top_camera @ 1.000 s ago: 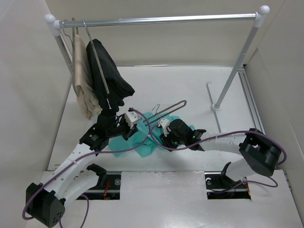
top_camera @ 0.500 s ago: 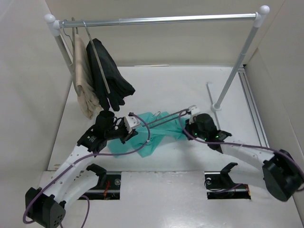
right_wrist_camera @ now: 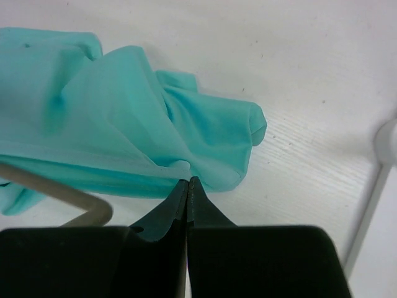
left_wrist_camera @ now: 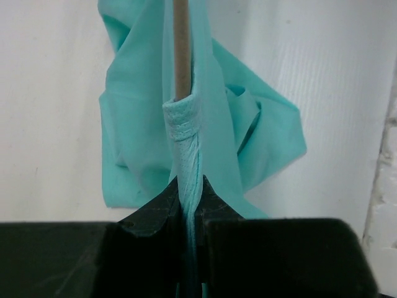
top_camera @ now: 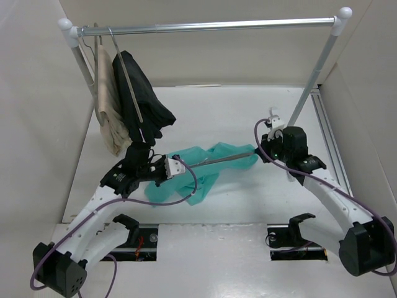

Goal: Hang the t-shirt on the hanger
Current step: Place tshirt on hanger

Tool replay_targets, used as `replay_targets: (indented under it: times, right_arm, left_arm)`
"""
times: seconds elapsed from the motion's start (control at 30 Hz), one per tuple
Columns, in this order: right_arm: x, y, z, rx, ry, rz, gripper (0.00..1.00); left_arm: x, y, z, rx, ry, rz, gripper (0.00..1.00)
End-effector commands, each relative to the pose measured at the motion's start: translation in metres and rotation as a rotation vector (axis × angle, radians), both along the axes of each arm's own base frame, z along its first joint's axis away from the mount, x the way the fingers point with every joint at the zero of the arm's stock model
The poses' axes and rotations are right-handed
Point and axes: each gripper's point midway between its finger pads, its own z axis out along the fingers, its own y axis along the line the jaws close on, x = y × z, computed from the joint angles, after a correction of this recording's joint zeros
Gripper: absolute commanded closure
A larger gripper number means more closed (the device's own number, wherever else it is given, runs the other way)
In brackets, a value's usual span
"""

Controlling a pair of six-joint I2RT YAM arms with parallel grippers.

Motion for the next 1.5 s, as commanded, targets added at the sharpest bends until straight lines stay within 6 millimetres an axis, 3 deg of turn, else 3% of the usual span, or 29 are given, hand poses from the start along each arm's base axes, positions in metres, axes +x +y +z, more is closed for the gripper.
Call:
replay_targets:
  times: [0.0,0.13,0.17,0.27,0.4,0.53,0.63,0.7,0.8,0.83,0.87,0.9,0.97,1.2,1.33,1.47]
  right_arm:
    - [0.020,-0.041,0.025,-0.199,-0.087,-0.075,1.00]
    - [0.011,-0.032,0.039,-0.251,-0.093,-0.042,1.00]
    - [0.006,-0.034,0.034,-0.273,-0.070,-0.044,1.00]
    - [0.002,-0.024,0.054,-0.258,-0.126,-0.022,1.00]
    - [0.000,0.007,0.070,-0.219,-0.158,0.079,1.00]
    - [-0.009,0.061,0.073,-0.192,-0.159,0.274,1.00]
    - [-0.014,0.093,0.069,-0.131,-0.155,0.407,1.00]
    - [-0.009,0.095,0.061,-0.124,-0.139,0.451,1.00]
    - [-0.010,0.081,0.039,-0.165,-0.071,0.484,0.89]
    - [-0.007,0.081,0.045,-0.199,-0.097,0.512,0.83]
    - [-0.007,0.079,0.047,-0.219,-0.106,0.529,0.65]
    - [-0.012,0.075,0.046,-0.247,-0.090,0.552,0.58]
    - [-0.013,0.078,0.066,-0.294,-0.168,0.622,0.45]
    - [-0.025,0.112,0.127,-0.285,-0.400,0.800,0.41]
    - [-0.042,0.143,0.138,-0.190,-0.486,0.939,0.42]
    - [-0.060,0.164,0.132,-0.100,-0.518,1.065,0.42]
  left_arm:
    - [0.020,0.019,-0.007,0.118,-0.003,0.097,1.00]
    - [0.031,0.024,-0.018,0.181,0.003,0.123,1.00]
    - [0.031,0.028,-0.022,0.216,-0.008,0.110,1.00]
    - [0.029,0.033,-0.033,0.291,-0.012,0.079,1.00]
    - [0.032,0.029,-0.041,0.304,0.009,0.083,1.00]
    - [0.041,0.018,-0.037,0.257,0.036,0.098,1.00]
    - [0.038,-0.004,-0.016,0.142,0.054,0.051,1.00]
    - [0.033,-0.014,0.001,0.075,0.039,0.012,1.00]
    - [0.028,-0.020,0.011,0.020,0.028,-0.013,1.00]
    - [0.028,-0.021,0.016,0.004,0.013,-0.007,1.00]
    - [0.030,-0.020,0.016,0.010,0.010,0.002,1.00]
    - [0.029,-0.017,0.013,0.017,0.007,0.011,1.00]
    - [0.029,-0.017,0.013,0.013,-0.001,0.011,1.00]
    - [0.036,-0.015,0.023,-0.004,-0.100,0.027,1.00]
    - [0.039,-0.013,0.022,0.011,-0.129,0.022,1.00]
    - [0.040,-0.015,0.027,-0.008,-0.126,0.031,1.00]
